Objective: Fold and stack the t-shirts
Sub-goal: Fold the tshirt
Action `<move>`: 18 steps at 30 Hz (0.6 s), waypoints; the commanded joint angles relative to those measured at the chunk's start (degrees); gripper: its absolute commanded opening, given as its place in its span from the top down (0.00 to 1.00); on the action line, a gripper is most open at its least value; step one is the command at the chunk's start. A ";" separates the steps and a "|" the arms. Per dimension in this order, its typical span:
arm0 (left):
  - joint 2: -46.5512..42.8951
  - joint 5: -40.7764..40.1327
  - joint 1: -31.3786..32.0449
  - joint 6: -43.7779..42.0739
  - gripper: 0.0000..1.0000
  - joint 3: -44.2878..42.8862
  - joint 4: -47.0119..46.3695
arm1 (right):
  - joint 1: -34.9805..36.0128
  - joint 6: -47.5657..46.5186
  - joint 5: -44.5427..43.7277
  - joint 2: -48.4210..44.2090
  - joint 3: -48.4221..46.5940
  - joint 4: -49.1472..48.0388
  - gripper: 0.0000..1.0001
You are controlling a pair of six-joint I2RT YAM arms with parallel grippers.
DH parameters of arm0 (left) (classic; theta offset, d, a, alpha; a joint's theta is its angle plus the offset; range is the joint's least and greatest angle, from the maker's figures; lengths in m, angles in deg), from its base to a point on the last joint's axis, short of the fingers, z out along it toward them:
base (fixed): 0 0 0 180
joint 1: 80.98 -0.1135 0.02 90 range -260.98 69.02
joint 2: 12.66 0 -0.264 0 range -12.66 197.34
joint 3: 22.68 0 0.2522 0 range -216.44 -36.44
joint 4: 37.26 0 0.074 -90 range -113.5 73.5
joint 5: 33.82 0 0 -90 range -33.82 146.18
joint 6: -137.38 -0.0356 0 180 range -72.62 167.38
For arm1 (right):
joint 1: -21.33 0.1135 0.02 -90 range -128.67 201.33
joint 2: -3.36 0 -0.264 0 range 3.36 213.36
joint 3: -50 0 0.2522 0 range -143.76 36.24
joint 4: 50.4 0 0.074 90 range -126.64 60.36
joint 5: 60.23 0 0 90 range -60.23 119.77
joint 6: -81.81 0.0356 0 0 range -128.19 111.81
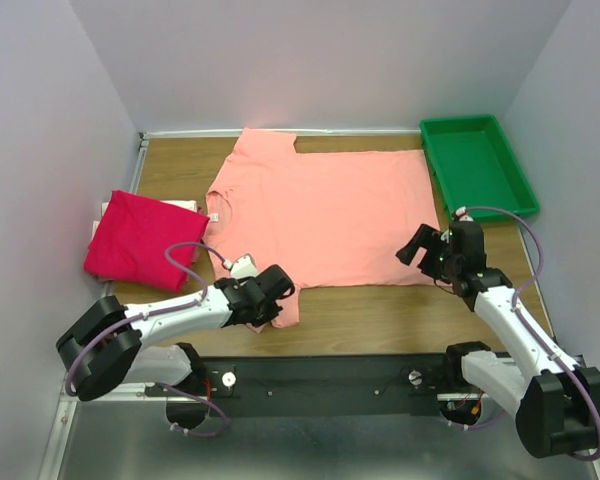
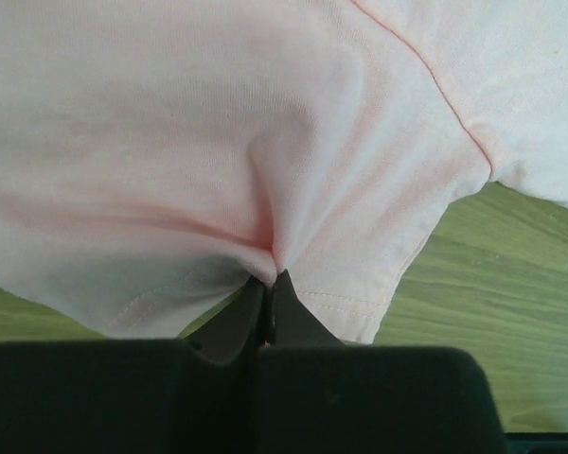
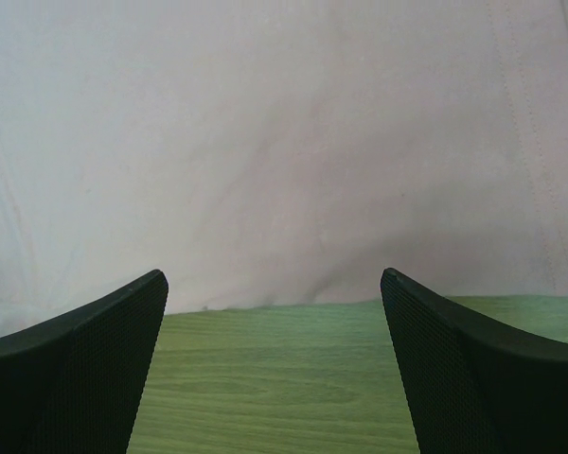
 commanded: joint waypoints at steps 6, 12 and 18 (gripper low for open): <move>-6.68 1.31 1.70 -2.13 1.00 2.34 6.16 | 0.09 5.18 -8.63 -3.01 4.94 3.83 0.00; -7.74 -0.10 1.70 -3.27 1.00 2.34 5.90 | 0.10 13.62 -10.58 -5.64 8.37 5.68 0.00; -8.44 -1.15 1.70 -6.17 1.00 1.99 3.01 | 0.18 18.89 -10.75 -7.50 10.83 8.05 0.00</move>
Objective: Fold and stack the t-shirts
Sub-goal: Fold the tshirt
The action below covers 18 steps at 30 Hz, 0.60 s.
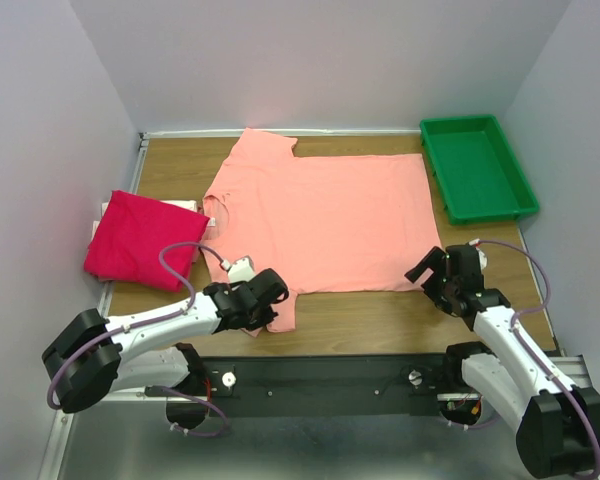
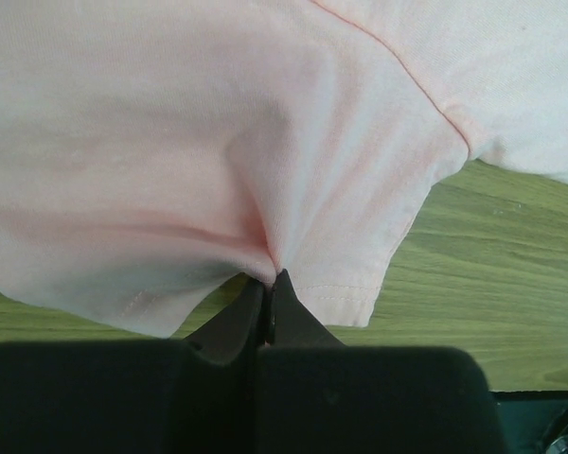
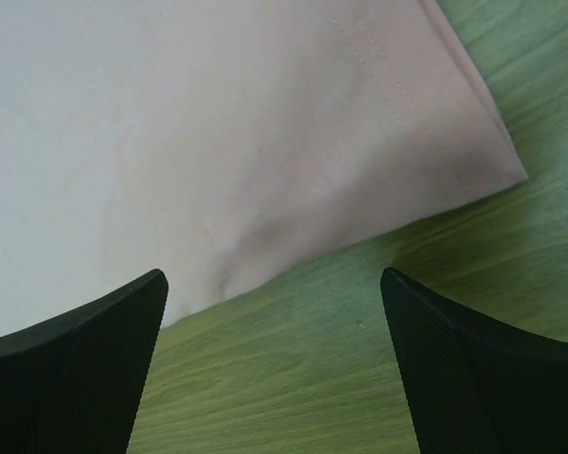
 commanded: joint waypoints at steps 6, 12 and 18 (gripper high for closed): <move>-1.52 -3.08 0.24 -3.86 1.00 0.29 -3.24 | 0.18 5.50 -5.28 1.01 1.88 2.46 0.00; -0.46 -4.31 0.15 -4.21 1.00 -0.33 -3.59 | 0.18 5.51 -8.35 3.65 1.00 1.23 0.07; 0.86 -5.19 -0.03 -3.25 1.00 -0.94 -2.63 | 0.18 5.33 -10.29 6.54 1.00 -1.49 0.21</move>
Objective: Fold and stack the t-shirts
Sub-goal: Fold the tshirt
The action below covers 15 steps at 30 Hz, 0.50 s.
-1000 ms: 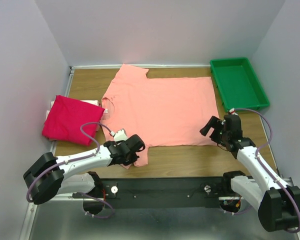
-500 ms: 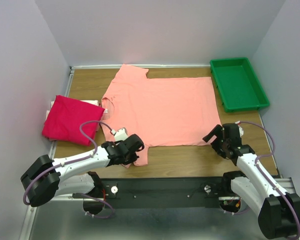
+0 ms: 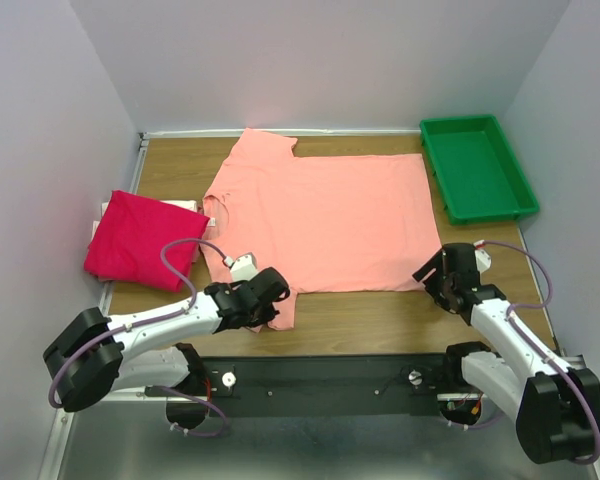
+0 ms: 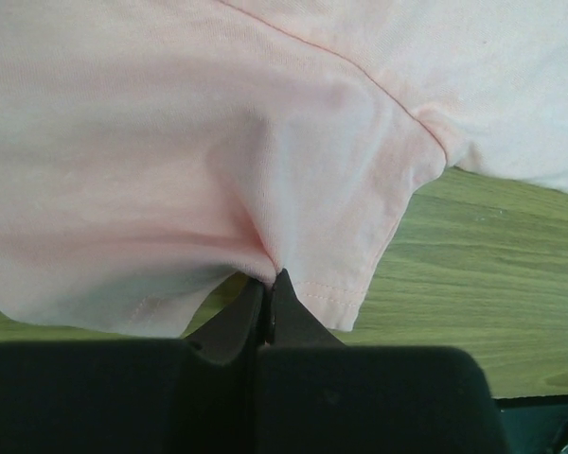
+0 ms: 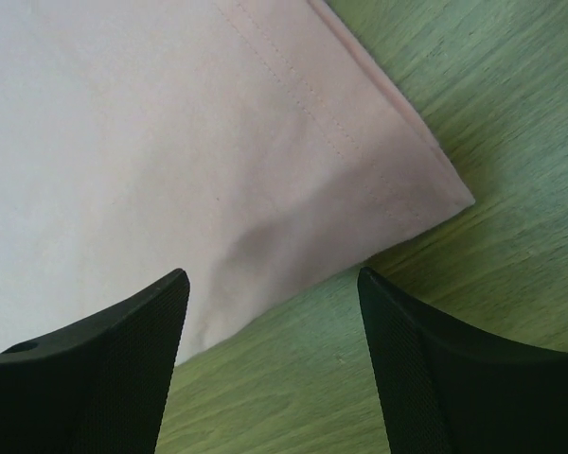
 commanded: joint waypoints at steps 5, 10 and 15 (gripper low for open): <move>1.03 -3.69 -0.12 0.16 1.00 -1.29 0.19 | 0.18 0.08 -3.62 4.64 0.04 -0.78 0.39; 0.95 -4.13 -0.29 0.16 1.00 -1.64 0.19 | 0.09 -0.36 -4.06 2.62 0.65 -1.05 0.74; 1.03 -4.56 -0.82 -0.01 1.00 -2.00 0.11 | 0.18 -1.58 -3.27 2.00 0.56 -1.05 1.00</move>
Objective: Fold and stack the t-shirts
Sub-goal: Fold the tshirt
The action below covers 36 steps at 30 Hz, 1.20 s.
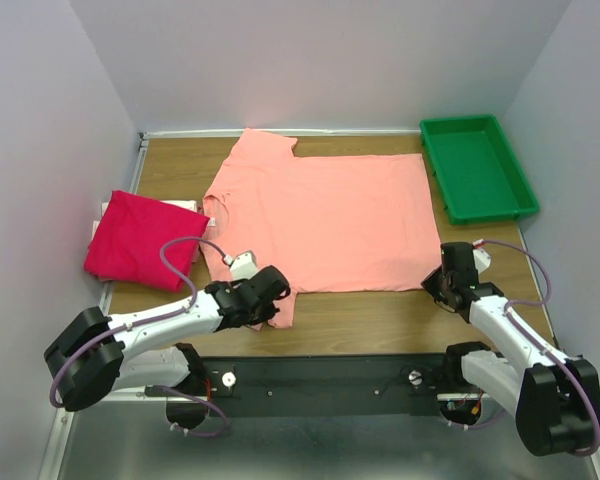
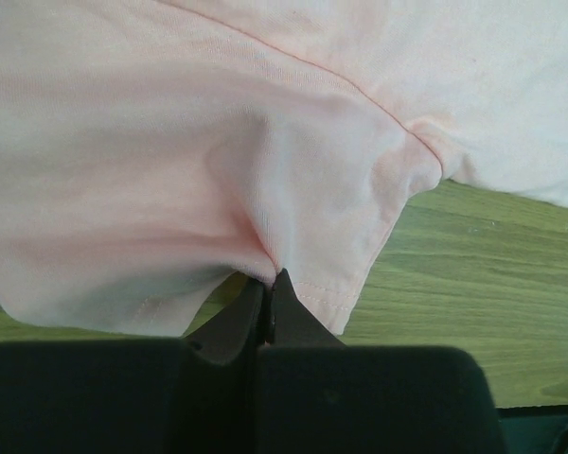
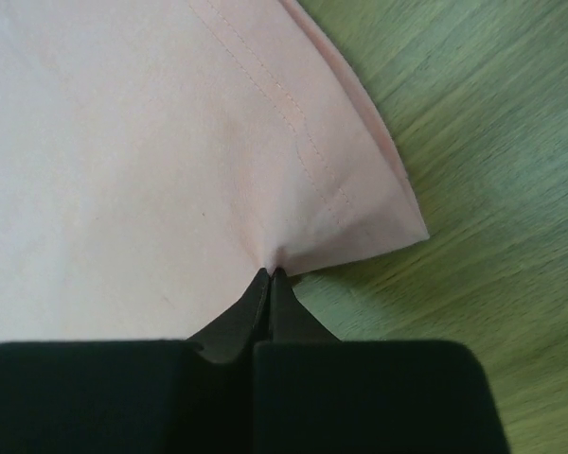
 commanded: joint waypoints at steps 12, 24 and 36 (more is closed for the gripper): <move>2.59 -8.43 -3.94 -6.60 1.00 -6.96 -1.48 | 0.16 -5.48 2.15 -0.42 -3.89 1.07 1.00; 7.78 -10.64 -11.14 -16.79 1.00 -15.40 -3.93 | 0.07 -7.77 1.45 8.10 -12.68 0.99 1.00; 14.36 -11.34 -18.53 -27.16 1.00 -23.75 -6.75 | 0.07 -10.22 -0.48 18.82 -22.43 1.07 1.00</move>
